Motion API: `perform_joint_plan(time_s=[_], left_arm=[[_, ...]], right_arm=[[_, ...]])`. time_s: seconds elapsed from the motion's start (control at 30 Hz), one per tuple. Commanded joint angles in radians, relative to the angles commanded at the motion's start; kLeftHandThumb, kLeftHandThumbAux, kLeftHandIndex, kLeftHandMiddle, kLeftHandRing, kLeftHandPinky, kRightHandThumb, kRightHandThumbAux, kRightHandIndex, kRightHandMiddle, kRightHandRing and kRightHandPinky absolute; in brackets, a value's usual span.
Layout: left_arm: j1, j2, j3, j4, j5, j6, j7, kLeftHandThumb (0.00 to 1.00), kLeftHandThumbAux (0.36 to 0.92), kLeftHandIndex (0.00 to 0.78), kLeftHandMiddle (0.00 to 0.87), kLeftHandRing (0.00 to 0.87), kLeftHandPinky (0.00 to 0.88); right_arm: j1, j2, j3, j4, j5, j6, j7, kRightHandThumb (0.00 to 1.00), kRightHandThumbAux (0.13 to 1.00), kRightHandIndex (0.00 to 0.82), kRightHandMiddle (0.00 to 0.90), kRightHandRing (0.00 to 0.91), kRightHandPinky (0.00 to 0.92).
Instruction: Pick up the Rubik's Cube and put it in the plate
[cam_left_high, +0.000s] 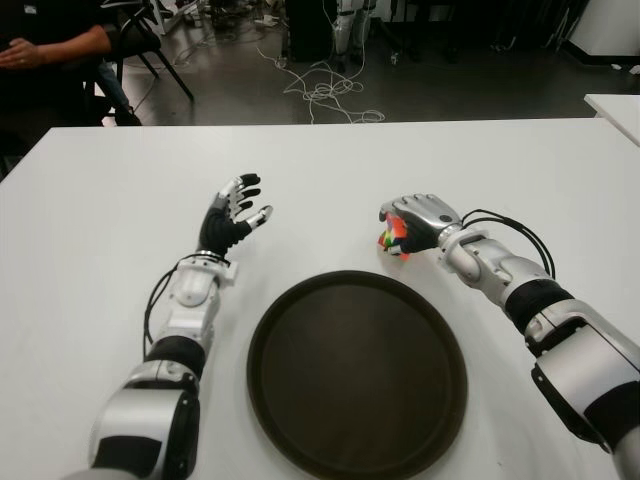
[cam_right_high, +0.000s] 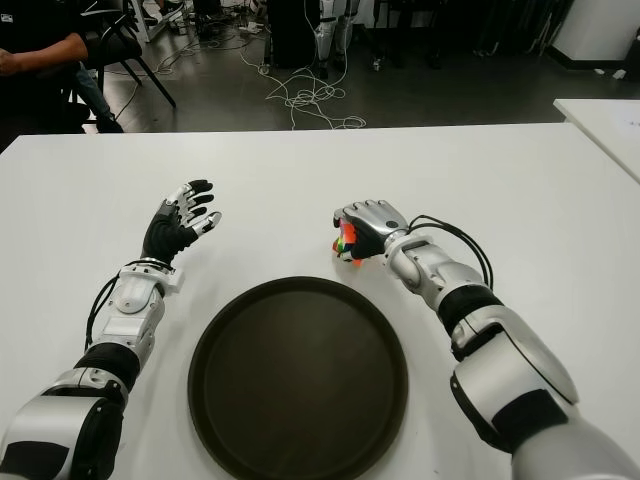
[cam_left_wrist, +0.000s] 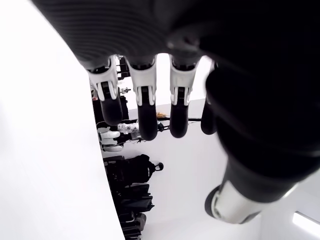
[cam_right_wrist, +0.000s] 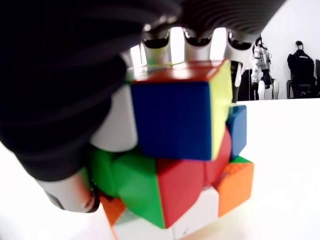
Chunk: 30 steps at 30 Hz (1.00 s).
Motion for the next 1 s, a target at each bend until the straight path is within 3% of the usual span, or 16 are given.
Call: perform_joint_plan(time_s=[0.13,0.2,0.3,0.4,0.7,1.0], left_arm=[[0.001,0.000,-0.001,-0.001,0.002,0.003,0.004,0.000,0.798,0.198,0.170,0.133,0.119],[0.000,-0.001,-0.001,-0.001,0.002,0.004,0.004,0.000,0.804,0.197,0.170,0.139,0.129],[-0.001,0.001,-0.001,-0.003,0.002,0.004,0.002,0.000,0.810,0.197,0.174,0.147,0.135],[-0.001,0.002,-0.002,-0.005,0.003,-0.001,0.002,0.000,0.817,0.200,0.179,0.154,0.133],[-0.003,0.001,0.005,-0.011,-0.012,0.005,-0.021,0.000,0.843,0.202,0.182,0.149,0.116],[-0.002,-0.002,0.007,-0.013,-0.015,0.000,-0.019,0.000,0.847,0.227,0.197,0.157,0.122]], right_arm=[[0.001,-0.022,-0.005,-0.040,0.000,-0.014,-0.007,0.675,0.738,0.422,0.589,0.603,0.586],[0.027,-0.067,-0.026,-0.159,0.009,-0.029,0.007,0.675,0.738,0.422,0.597,0.609,0.593],[0.139,-0.162,-0.099,-0.504,0.032,-0.008,0.062,0.675,0.738,0.422,0.611,0.623,0.613],[0.227,-0.207,-0.160,-0.726,0.047,0.012,0.087,0.675,0.738,0.422,0.627,0.641,0.634],[0.311,-0.188,-0.252,-0.842,0.074,-0.096,-0.059,0.677,0.737,0.423,0.677,0.702,0.721],[0.361,-0.111,-0.252,-0.870,0.062,-0.155,-0.094,0.677,0.738,0.423,0.677,0.714,0.732]])
